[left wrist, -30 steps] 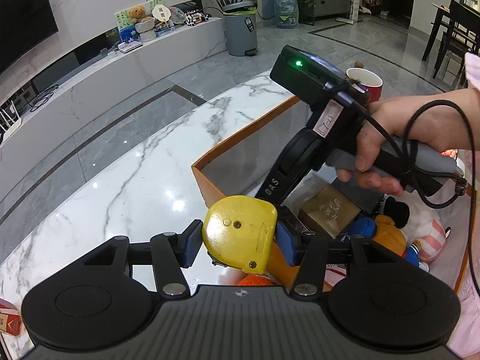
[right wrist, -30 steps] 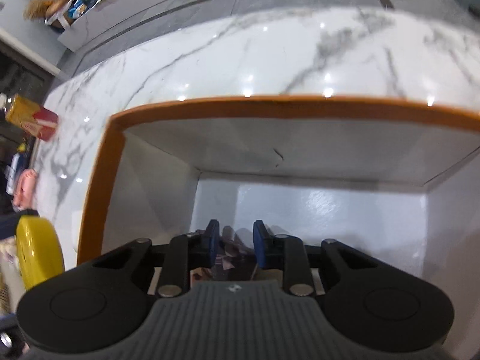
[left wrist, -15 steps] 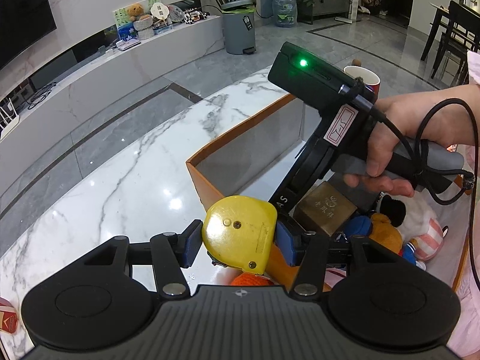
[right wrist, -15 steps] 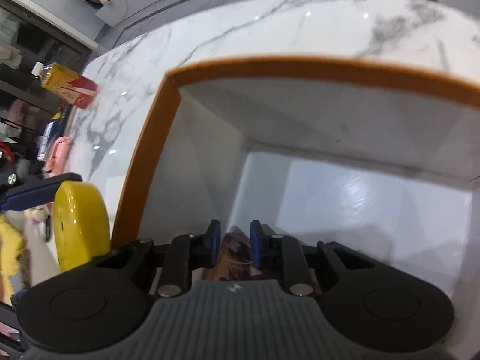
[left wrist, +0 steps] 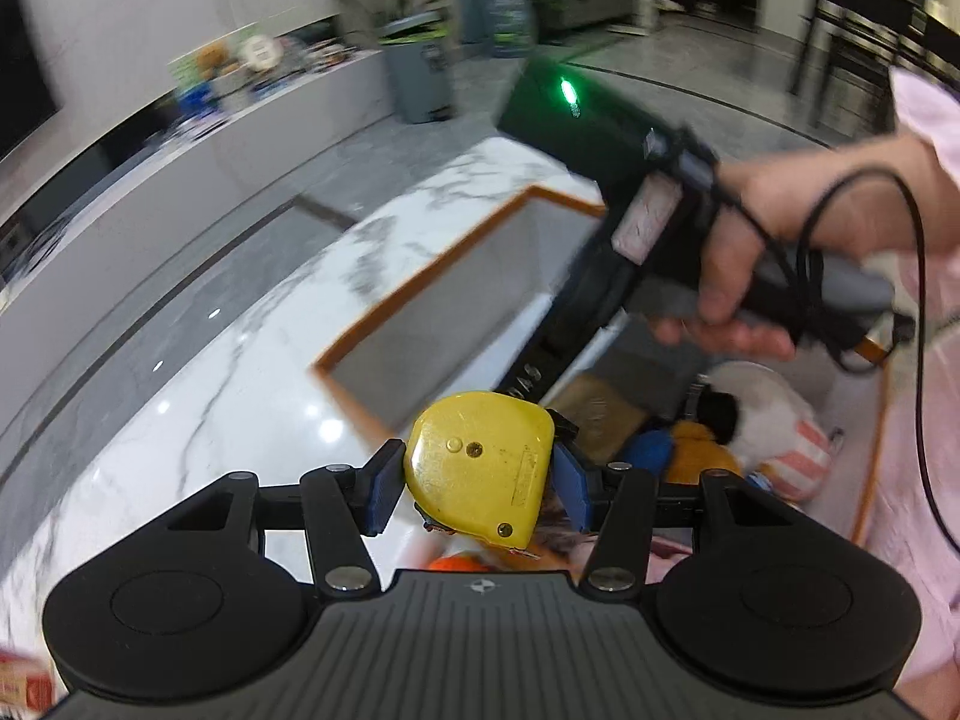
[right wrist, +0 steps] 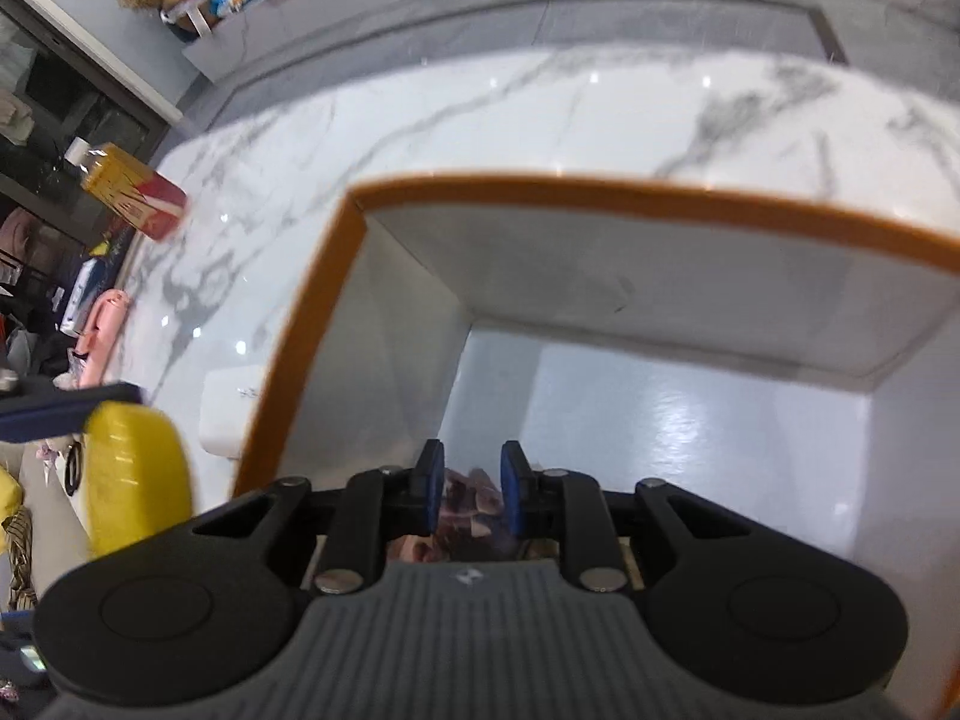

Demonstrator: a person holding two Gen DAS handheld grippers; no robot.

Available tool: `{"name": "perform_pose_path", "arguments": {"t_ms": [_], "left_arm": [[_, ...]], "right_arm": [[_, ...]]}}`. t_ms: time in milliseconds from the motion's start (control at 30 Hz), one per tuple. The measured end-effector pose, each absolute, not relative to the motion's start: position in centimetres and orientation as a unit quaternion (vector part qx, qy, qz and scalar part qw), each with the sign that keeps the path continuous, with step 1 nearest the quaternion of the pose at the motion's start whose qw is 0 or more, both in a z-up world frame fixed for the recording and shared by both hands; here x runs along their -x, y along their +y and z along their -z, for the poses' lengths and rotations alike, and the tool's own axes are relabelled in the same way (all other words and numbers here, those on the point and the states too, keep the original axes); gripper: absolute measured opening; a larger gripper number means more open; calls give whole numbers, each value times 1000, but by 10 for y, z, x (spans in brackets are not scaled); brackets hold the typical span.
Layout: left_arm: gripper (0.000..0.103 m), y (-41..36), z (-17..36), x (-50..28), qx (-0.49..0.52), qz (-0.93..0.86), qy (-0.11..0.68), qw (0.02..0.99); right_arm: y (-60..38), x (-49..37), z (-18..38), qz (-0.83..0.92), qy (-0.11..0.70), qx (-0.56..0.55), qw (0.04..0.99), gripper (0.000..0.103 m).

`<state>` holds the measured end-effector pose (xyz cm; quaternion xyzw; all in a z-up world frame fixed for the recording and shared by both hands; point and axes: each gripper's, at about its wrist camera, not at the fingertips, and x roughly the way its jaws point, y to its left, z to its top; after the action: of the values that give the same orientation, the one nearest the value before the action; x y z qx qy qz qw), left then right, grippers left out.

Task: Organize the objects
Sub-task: 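Carry the tape measure and card box into the orange box and release both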

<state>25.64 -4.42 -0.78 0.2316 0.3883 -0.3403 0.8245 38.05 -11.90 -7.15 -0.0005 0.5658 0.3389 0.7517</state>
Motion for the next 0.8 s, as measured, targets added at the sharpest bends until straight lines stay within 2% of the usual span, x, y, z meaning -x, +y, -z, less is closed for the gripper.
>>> {"name": "perform_pose_path", "arguments": {"t_ms": [233,800], "left_arm": [[61,-86,37,-260,-341,393,409,749],[62,-130,102,-298,-420,395,513,636]], "right_arm": [[-160,-353,38,-329,534,31,778,24],[-205,-320,39,-325,519,44,789,25]]}}
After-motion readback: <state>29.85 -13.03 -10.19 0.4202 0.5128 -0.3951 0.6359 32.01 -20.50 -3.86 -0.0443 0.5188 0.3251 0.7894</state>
